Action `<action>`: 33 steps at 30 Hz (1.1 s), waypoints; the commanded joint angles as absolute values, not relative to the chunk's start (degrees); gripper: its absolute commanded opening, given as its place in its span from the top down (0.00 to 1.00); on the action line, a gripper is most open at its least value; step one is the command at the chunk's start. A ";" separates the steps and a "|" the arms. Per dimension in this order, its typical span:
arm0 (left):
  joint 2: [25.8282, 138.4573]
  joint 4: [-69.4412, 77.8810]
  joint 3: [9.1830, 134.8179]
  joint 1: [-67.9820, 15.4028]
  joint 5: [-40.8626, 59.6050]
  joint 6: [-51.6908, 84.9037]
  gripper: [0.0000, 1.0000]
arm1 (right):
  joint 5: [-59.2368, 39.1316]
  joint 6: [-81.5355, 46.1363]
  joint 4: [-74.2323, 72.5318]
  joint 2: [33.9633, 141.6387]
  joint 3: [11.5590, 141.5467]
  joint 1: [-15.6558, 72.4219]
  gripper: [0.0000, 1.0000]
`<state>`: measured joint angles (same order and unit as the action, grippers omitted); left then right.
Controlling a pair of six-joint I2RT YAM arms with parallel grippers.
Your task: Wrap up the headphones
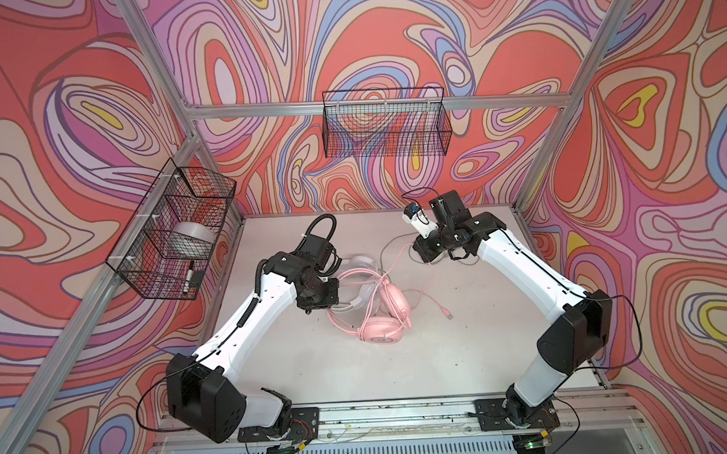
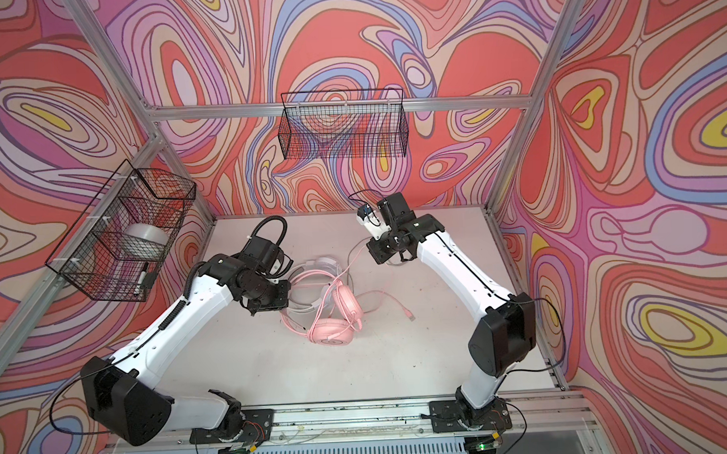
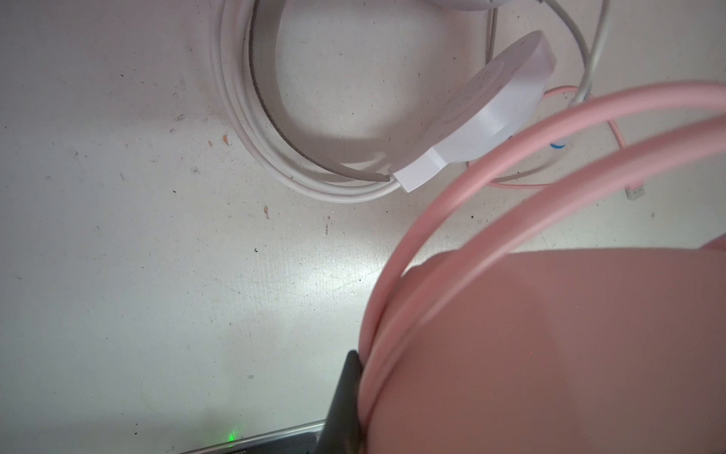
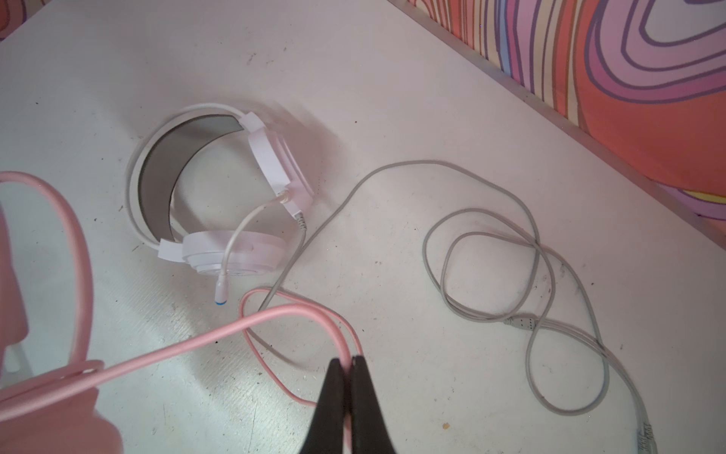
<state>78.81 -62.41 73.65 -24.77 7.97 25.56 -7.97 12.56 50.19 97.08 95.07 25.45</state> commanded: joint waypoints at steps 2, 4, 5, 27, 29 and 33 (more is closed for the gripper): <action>75.76 -63.89 73.04 -24.96 11.46 24.27 1.00 | -5.96 9.14 48.09 99.32 93.75 23.98 1.00; 75.27 -63.86 72.87 -24.89 12.25 24.00 1.00 | -6.04 8.09 47.91 100.54 93.31 23.23 1.00; 74.84 -63.74 72.61 -24.89 12.71 23.91 1.00 | -6.25 7.47 47.61 101.14 92.97 22.83 1.00; 70.36 -63.36 69.00 -24.87 17.49 26.07 1.00 | -14.37 -0.01 43.01 109.51 88.90 21.01 0.91; 71.02 -63.07 68.69 -24.86 17.44 26.69 1.00 | -14.81 -0.63 42.37 108.20 87.54 20.98 0.85; 71.67 -62.47 68.51 -24.79 17.18 27.42 1.00 | -14.68 -1.71 40.97 105.01 84.41 20.66 0.73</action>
